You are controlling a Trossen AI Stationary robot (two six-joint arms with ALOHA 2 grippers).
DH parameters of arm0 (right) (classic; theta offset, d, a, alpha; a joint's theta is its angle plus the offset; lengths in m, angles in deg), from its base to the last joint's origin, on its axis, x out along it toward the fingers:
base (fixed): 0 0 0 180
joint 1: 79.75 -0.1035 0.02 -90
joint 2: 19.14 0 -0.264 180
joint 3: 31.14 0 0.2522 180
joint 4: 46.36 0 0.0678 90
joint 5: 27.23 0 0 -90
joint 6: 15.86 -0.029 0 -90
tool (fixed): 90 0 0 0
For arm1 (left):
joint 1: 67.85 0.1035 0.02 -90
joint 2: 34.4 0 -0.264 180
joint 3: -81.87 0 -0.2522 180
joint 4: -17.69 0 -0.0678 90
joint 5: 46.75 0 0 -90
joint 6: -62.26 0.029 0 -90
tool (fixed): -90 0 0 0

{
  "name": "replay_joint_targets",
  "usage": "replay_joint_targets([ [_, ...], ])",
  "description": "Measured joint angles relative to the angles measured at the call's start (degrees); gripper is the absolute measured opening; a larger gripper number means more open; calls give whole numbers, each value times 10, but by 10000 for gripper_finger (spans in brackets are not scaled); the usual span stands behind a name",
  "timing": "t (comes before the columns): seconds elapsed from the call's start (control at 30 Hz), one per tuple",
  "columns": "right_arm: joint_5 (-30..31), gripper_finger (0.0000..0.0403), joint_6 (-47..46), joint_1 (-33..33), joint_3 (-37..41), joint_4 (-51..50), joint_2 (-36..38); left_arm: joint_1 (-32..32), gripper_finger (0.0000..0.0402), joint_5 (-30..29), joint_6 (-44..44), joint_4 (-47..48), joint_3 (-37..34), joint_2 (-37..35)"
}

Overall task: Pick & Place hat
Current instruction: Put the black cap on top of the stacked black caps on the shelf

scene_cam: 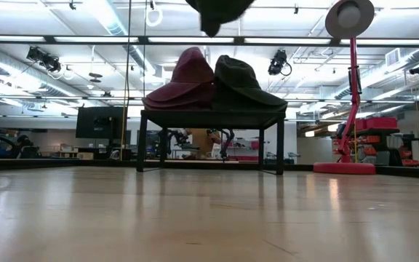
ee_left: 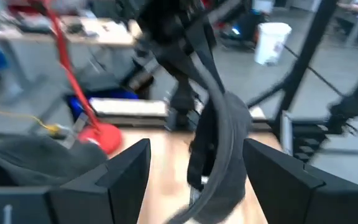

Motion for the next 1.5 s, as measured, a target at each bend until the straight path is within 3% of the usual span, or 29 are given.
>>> replay_joint_targets([
  [0.23, 99, 9, -19, 20, 0, 97, 26, -1, 263, -59, 70, 1, 55, 0],
  [0.57, 281, 10, -64, 35, 0, 253, 48, -1, 263, -122, 186, 4, 57, 0],
  [0.8, 410, 9, -150, 40, 0, 339, 59, -7, 263, -217, 288, 2, 57, 0],
  [1.0, 451, 8, -220, 40, 0, 401, 60, -24, 251, -302, 366, -19, 56, 19],
  [1.17, 481, 8, -276, 39, 0, 402, 59, -33, 234, -337, 418, -39, 57, 40],
  [1.5, 493, 8, -317, 33, 0, 409, 55, -50, 208, -436, 454, -79, 57, 86],
])
